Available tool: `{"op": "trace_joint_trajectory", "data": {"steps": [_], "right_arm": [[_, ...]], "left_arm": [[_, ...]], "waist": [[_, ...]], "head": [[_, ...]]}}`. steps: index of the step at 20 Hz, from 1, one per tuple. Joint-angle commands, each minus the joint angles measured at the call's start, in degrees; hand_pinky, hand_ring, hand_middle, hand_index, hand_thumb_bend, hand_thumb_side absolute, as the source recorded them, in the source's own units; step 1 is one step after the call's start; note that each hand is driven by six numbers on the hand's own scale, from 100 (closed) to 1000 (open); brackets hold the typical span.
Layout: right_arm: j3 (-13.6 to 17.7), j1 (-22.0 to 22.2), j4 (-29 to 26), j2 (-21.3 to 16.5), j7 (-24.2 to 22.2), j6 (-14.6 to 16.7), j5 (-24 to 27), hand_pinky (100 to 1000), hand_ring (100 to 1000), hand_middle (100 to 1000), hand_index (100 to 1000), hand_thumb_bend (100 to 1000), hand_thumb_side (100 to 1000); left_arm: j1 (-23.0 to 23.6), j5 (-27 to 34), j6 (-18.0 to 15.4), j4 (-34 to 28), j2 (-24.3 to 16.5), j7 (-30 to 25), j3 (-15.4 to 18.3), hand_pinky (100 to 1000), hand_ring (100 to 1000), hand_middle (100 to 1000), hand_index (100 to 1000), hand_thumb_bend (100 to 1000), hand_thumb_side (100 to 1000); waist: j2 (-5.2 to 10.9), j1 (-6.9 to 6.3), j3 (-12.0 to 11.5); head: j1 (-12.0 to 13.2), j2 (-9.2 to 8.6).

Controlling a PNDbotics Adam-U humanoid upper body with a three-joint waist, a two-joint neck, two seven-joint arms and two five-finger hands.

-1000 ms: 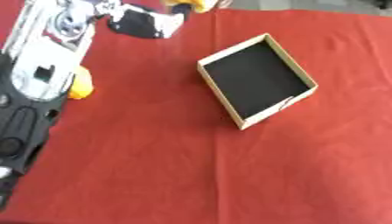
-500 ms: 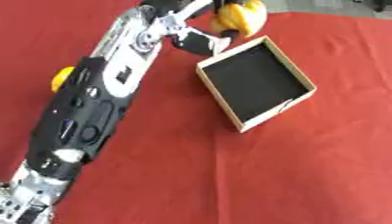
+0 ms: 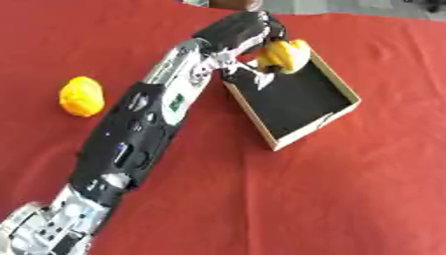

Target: Pick up objects on the table and place them in the box.

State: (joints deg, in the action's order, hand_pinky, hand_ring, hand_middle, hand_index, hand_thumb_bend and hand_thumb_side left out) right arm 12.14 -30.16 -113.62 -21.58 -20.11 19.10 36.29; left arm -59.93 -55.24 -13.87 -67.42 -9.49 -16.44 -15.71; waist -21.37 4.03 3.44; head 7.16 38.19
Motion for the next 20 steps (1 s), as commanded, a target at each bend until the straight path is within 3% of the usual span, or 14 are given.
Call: {"op": "trace_joint_trajectory", "data": {"steps": [1, 4, 6, 8, 11, 15, 20], "right_arm": [[0.49, -0.58, -0.98, -0.86, 0.09, -0.24, 0.47, 936, 883, 703, 830, 100, 557], [0.52, -0.6, -0.98, -0.92, 0.14, -0.27, 0.49, 936, 883, 702, 830, 100, 556], [0.55, -0.49, -0.98, -0.94, 0.15, -0.3, 0.47, 936, 883, 702, 830, 100, 557], [0.59, -0.37, -0.98, -0.96, 0.16, -0.34, 0.43, 936, 883, 702, 830, 100, 556], [0.67, -0.18, -0.98, -1.0, 0.22, -0.39, 0.39, 936, 884, 702, 829, 100, 557], [0.67, 0.14, -0.98, -1.05, 0.17, -0.6, 0.26, 937, 885, 701, 829, 100, 557], [1.01, 0.89, -0.98, -1.66, 0.25, -0.49, -0.07, 937, 885, 701, 829, 100, 557]], "left_arm": [[-0.81, -1.58, -1.0, 0.49, 0.2, -2.08, -0.15, 780, 720, 650, 858, 124, 238], [-0.6, -3.52, -1.23, 0.89, 0.14, -3.87, -0.22, 895, 848, 791, 947, 229, 338], [-0.58, -5.5, -1.49, 0.94, 0.02, -5.56, -0.31, 992, 955, 868, 980, 387, 417], [-0.48, -7.29, -2.15, 0.66, -0.1, -6.6, -0.27, 1000, 993, 898, 1000, 481, 489], [-0.46, -8.53, -2.49, -0.04, -0.43, -7.31, 0.13, 1000, 1000, 924, 1000, 553, 608], [-0.53, -7.92, -1.96, -2.0, -1.0, -6.98, 0.94, 1000, 1000, 925, 1000, 567, 656], [0.09, -3.94, -0.17, -5.7, -2.78, -5.11, 1.85, 1000, 998, 879, 979, 471, 572]], "waist": [[1.39, -0.12, 0.08], [1.39, -0.2, -0.03], [1.43, -0.25, -0.12], [1.49, -0.28, -0.2], [1.63, -0.38, -0.35], [1.8, -0.51, -0.58], [2.12, -0.87, -1.47]], "head": [[0.1, -0.48], [0.07, -0.37], [0.02, -0.33], [-0.1, -0.33], [-0.28, -0.33], [-0.47, -0.23], [-1.18, 0.07]]}}
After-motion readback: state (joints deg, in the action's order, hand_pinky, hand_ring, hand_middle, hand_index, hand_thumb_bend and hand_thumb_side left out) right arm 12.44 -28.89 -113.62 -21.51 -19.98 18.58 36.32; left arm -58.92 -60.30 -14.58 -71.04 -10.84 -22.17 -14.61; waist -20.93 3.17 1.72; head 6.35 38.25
